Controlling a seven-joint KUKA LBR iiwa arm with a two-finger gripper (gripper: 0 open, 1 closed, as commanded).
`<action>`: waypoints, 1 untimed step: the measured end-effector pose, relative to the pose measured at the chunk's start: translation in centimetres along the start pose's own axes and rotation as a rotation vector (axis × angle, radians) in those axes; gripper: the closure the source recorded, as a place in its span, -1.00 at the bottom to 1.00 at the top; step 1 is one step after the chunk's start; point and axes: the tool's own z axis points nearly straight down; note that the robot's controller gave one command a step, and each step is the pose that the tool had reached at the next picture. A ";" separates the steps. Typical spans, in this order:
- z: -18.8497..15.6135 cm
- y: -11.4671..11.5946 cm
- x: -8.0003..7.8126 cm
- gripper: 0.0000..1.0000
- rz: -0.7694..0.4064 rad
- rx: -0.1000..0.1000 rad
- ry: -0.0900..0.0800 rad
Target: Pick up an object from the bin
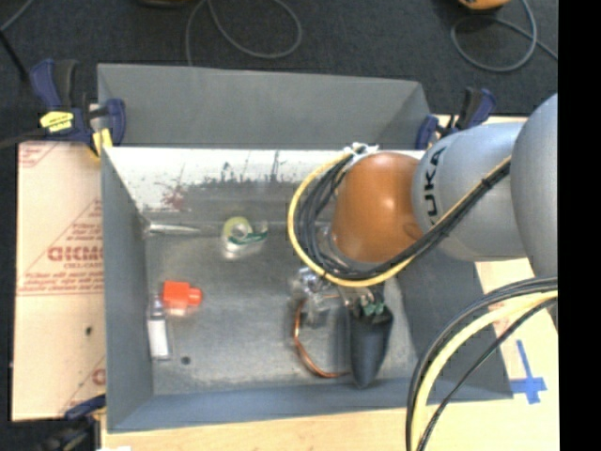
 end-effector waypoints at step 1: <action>-5.3 0.4 1.0 1.00 0.000 -0.001 0.006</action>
Offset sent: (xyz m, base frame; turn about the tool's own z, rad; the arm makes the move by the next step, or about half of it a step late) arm -0.0012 -0.0054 0.0005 0.0137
